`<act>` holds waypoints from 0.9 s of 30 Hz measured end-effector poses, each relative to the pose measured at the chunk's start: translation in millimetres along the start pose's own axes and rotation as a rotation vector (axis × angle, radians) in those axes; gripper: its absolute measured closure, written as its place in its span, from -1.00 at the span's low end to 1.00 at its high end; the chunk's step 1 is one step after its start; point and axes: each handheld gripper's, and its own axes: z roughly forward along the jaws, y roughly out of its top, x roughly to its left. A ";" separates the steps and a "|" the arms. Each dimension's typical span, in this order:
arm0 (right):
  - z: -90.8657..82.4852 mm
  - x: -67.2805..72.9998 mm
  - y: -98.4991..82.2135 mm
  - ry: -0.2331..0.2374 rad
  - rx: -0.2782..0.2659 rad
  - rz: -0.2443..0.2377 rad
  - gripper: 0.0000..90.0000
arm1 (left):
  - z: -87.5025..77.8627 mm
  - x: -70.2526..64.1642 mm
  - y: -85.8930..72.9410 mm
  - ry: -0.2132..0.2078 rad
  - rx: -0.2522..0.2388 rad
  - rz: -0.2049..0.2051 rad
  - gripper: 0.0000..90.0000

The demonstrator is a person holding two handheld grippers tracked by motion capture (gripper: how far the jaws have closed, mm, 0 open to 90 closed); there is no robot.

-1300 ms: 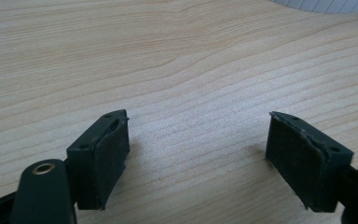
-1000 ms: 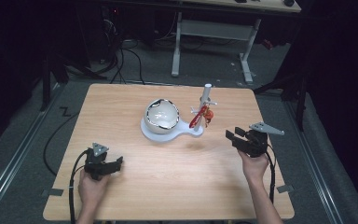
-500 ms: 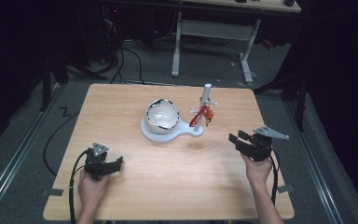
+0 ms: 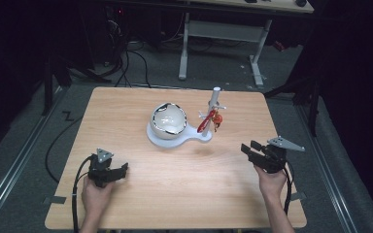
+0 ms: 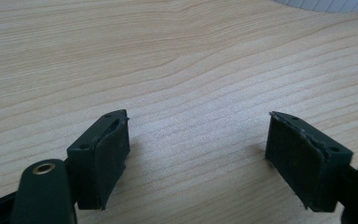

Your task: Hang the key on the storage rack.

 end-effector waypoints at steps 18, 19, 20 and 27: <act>-5.1 -7.3 -14.8 -0.015 -0.001 0.021 0.13 | 0.0 -0.1 0.0 0.000 -0.001 0.000 -0.51; -5.1 -7.8 -15.8 -0.016 -0.001 0.022 0.12 | 0.0 -0.1 0.0 0.001 0.000 0.001 -0.51; -5.1 -8.2 -16.9 -0.018 -0.003 0.022 0.11 | 0.1 -0.1 0.0 0.000 -0.001 0.000 -0.51; -5.2 -10.9 -22.4 -0.038 -0.006 0.017 0.05 | 0.1 -0.1 0.0 0.000 -0.001 0.001 -0.51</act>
